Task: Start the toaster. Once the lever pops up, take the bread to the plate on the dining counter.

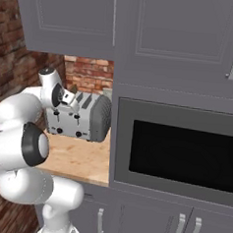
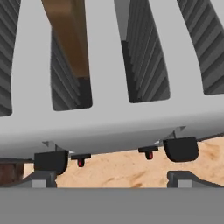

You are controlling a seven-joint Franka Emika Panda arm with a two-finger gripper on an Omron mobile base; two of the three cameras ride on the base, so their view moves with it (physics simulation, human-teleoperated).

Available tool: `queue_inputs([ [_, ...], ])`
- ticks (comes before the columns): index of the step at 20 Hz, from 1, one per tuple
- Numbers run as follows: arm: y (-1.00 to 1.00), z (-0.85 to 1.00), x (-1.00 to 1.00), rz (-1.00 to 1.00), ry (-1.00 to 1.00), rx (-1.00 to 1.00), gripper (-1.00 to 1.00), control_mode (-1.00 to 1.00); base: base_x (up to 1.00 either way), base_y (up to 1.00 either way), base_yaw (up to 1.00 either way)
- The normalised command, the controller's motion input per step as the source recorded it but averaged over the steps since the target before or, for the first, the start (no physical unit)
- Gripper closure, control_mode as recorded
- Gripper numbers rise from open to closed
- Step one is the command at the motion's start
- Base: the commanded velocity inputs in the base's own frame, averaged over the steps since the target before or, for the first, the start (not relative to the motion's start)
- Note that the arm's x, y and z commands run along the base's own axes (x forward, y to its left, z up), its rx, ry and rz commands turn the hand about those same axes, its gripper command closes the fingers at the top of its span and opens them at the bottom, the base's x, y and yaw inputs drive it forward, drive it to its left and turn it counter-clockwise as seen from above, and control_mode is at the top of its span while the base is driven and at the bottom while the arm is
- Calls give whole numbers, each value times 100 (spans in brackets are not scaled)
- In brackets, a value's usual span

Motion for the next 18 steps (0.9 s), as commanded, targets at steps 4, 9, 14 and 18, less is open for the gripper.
queue_inputs([
  [4, 0, -9, 13, 0, 0, 0, -100, -100, 0, 0, 0],
  [9, 1, -9, 8, 0, 0, 0, -100, -100, 0, 0, 0],
  [14, 0, -4, 2, 0, 0, 0, -100, -100, 0, 0, 0],
  [18, 0, 0, 0, 0, 0, 0, -100, -100, 0, 0, 0],
])
